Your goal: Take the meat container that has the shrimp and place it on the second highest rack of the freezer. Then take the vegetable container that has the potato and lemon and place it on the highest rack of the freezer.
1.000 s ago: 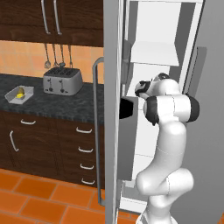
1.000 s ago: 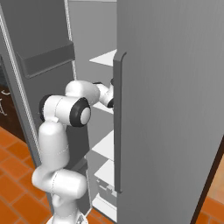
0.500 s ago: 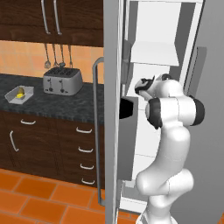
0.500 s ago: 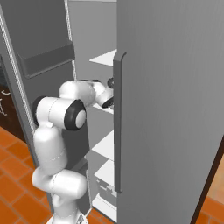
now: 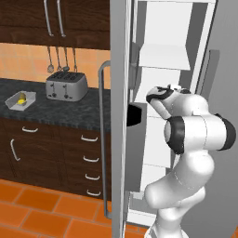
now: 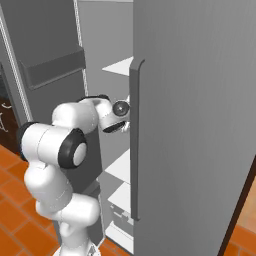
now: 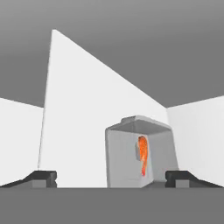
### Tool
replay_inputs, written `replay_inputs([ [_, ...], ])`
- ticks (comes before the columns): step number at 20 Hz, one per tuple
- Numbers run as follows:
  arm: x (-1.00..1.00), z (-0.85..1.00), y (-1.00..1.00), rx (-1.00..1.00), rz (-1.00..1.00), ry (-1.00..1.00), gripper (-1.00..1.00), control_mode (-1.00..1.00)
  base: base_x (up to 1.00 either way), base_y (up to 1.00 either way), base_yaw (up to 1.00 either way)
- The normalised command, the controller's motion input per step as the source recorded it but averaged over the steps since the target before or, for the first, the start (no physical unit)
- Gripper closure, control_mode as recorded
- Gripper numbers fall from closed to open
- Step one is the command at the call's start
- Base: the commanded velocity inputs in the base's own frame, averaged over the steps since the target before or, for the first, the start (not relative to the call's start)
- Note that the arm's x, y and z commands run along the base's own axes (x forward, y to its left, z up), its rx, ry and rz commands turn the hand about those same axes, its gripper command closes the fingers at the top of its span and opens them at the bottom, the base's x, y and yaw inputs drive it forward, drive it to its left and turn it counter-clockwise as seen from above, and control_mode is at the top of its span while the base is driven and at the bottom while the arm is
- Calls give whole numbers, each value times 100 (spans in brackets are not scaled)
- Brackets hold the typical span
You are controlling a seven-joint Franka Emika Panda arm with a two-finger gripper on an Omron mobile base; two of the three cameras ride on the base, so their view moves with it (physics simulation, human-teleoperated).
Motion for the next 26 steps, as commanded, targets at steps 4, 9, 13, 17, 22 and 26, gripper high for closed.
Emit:
replay_inputs([
  [4, -47, 86, 19, -5, -1, 0, -100, -100, 0, 0, 0],
  [9, -33, 93, 23, -2, -1, -1, -100, -100, 0, 0, 0],
  [13, -41, 86, 18, 0, -3, 2, -100, -100, 0, 0, 0],
  [17, -51, 93, 19, 0, -5, 15, -100, -100, 0, 0, 0],
  [22, -51, 99, 9, 0, -5, 23, -100, -100, 0, 0, 0],
  [26, -86, 57, 1, 6, -6, 27, -100, -100, 0, 0, 0],
])
